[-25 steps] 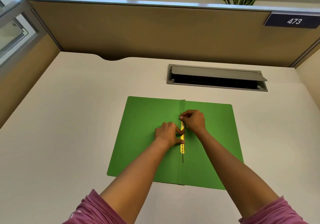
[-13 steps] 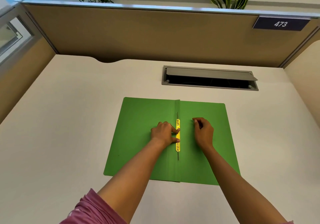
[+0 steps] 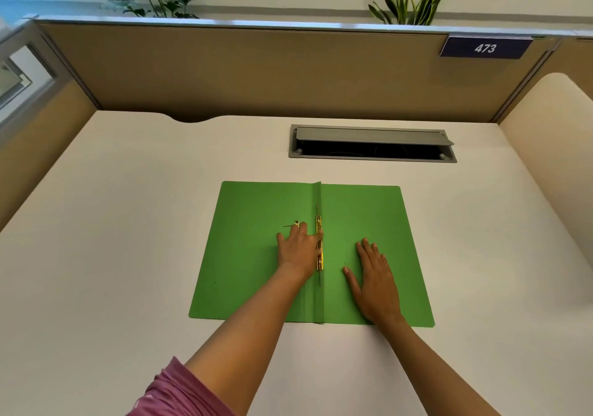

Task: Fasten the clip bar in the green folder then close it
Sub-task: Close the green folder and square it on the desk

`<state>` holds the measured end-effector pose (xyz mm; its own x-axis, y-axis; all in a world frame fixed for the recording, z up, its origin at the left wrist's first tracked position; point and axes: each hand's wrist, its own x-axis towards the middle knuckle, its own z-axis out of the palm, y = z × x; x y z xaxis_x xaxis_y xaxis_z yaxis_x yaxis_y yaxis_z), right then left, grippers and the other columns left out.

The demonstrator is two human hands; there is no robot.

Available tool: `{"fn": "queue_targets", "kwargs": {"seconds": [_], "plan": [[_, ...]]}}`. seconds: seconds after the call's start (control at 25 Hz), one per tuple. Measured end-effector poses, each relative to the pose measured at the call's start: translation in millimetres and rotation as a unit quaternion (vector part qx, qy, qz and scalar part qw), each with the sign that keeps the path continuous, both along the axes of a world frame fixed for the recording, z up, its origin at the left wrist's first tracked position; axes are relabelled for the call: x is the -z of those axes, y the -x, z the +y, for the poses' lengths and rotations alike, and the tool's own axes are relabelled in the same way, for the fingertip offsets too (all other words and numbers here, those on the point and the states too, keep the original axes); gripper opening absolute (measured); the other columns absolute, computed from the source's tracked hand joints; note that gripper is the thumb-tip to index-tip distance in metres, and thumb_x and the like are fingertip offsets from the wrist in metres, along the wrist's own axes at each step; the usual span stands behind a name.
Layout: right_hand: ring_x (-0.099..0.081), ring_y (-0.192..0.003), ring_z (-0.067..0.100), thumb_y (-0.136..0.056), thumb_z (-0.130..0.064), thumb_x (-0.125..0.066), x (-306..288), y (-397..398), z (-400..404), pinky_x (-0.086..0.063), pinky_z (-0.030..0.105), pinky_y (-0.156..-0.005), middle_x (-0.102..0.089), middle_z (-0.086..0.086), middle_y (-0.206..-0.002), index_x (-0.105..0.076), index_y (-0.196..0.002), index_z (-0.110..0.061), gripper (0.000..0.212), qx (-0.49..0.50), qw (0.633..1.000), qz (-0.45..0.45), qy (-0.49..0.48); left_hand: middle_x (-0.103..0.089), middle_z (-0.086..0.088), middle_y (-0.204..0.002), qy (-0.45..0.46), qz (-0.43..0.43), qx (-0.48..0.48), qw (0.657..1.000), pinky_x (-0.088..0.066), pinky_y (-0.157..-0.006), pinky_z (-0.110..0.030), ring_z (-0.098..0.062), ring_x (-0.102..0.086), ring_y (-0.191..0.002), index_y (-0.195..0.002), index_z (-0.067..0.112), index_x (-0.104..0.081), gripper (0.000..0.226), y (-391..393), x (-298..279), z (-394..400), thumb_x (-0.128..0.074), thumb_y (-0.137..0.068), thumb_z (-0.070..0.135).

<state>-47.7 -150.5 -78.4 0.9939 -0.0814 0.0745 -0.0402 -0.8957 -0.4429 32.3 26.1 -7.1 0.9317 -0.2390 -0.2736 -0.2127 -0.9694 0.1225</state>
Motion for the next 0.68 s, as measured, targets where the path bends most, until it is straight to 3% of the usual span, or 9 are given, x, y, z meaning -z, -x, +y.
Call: {"fn": "queue_targets", "kwargs": {"seconds": [0.12, 0.24, 0.32, 0.44, 0.68], "plan": [[-0.022, -0.149, 0.019, -0.096, -0.051, -0.042, 1.1, 1.2, 0.9, -0.014, 0.034, -0.123, -0.027, 0.001, -0.16, -0.027, -0.151, -0.018, 0.066, 0.006, 1.0, -0.012, 0.024, -0.038, -0.01, -0.151, 0.053, -0.032, -0.082, 0.995, -0.033, -0.111, -0.052, -0.03, -0.038, -0.138, -0.157, 0.02, -0.019, 0.072, 13.4, 5.5, 9.4, -0.048, -0.097, 0.048], [-0.024, -0.148, 0.019, -0.095, -0.052, -0.04, 1.1, 1.0, 0.7, -0.016, 0.034, -0.123, -0.029, 0.001, -0.159, -0.028, -0.15, -0.02, 0.065, 0.01, 0.999, -0.016, 0.03, -0.037, -0.014, -0.15, 0.087, -0.025, -0.22, 0.971, -0.033, -0.11, -0.052, -0.033, -0.038, -0.137, -0.156, 0.012, -0.018, 0.078, 21.1, 14.1, 35.5, -0.047, -0.095, 0.052], [-0.025, -0.148, 0.019, -0.095, -0.051, -0.042, 0.5, 1.2, 1.3, -0.017, 0.035, -0.123, -0.03, 0.001, -0.159, -0.03, -0.15, -0.019, 0.065, 0.01, 0.999, -0.016, 0.027, -0.032, -0.015, -0.155, 0.116, -0.006, -0.334, 0.935, -0.03, -0.112, -0.054, -0.032, -0.031, -0.142, -0.154, 0.009, -0.021, 0.08, 21.9, 16.6, 59.2, -0.051, -0.093, 0.051], [-0.026, -0.147, 0.02, -0.095, -0.05, -0.044, -0.9, 2.4, 2.1, -0.018, 0.036, -0.123, -0.031, 0.002, -0.159, -0.03, -0.15, -0.018, 0.065, 0.008, 1.0, -0.014, 0.026, -0.023, -0.011, -0.159, 0.15, 0.022, -0.498, 0.854, -0.024, -0.115, -0.056, -0.03, -0.022, -0.147, -0.151, 0.006, -0.024, 0.081, 19.5, 12.8, 91.2, -0.057, -0.088, 0.044], [-0.027, -0.147, 0.022, -0.095, -0.047, -0.047, -4.1, 2.4, 2.2, -0.02, 0.039, -0.122, -0.032, 0.004, -0.158, -0.032, -0.149, -0.016, 0.065, 0.011, 1.0, -0.012, 0.02, -0.037, -0.011, -0.134, 0.143, 0.05, -0.62, 0.77, -0.027, -0.112, -0.056, -0.03, -0.035, -0.129, -0.128, 0.006, -0.038, 0.062, 18.8, 3.6, 117.5, -0.061, -0.078, 0.034]]}}
